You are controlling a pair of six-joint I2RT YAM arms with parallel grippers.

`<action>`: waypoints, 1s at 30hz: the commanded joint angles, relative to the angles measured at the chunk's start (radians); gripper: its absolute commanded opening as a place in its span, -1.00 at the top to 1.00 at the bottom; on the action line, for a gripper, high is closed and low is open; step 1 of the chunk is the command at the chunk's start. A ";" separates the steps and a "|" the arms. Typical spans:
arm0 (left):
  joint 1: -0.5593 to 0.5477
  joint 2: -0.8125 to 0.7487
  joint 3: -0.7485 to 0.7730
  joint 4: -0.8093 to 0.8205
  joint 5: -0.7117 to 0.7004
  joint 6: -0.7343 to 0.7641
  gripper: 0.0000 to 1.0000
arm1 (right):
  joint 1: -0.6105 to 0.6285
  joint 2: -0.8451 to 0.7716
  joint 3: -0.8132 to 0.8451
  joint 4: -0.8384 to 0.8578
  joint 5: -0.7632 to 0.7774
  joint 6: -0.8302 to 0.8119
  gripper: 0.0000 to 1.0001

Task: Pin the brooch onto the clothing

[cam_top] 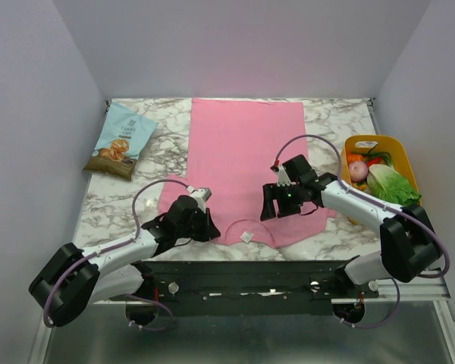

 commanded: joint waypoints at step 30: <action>0.572 0.148 0.210 -0.426 -0.465 -0.045 1.00 | 0.126 0.183 -0.017 0.093 0.063 0.005 0.83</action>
